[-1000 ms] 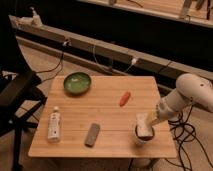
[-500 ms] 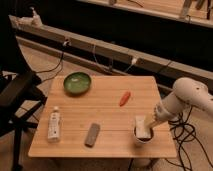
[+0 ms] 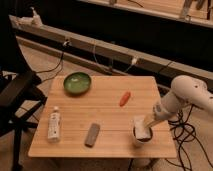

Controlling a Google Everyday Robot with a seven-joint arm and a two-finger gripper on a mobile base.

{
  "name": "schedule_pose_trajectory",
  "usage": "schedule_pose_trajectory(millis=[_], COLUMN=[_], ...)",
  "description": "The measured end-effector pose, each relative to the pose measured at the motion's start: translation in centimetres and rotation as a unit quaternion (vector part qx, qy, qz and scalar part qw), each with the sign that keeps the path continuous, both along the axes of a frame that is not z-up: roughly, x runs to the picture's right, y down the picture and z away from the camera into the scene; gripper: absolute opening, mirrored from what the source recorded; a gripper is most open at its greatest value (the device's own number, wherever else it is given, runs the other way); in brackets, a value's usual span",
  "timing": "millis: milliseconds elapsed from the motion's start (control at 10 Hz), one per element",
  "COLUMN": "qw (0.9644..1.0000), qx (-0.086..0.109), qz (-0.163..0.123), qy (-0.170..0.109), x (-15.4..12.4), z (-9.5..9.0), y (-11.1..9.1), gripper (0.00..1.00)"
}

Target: Place the white sponge in the ceramic cup

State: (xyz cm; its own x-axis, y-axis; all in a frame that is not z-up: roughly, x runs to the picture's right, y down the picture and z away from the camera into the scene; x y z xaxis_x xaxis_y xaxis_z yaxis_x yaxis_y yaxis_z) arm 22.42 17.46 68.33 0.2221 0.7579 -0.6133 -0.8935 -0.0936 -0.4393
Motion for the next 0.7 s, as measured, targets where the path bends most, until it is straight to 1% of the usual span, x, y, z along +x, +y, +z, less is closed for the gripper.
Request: schedule_pose_trajectory(millis=[200, 300, 700], qw=[1.0, 1.0, 0.9999], qx=[0.005, 0.008, 0.015], qz=[0.002, 0.001, 0.004], qy=[0.002, 0.001, -0.001], x=[0.09, -0.01, 0.09], z=[-0.25, -0.32, -0.56], y=[-0.22, -0.39, -0.57], gripper=[0.59, 0.62, 0.62])
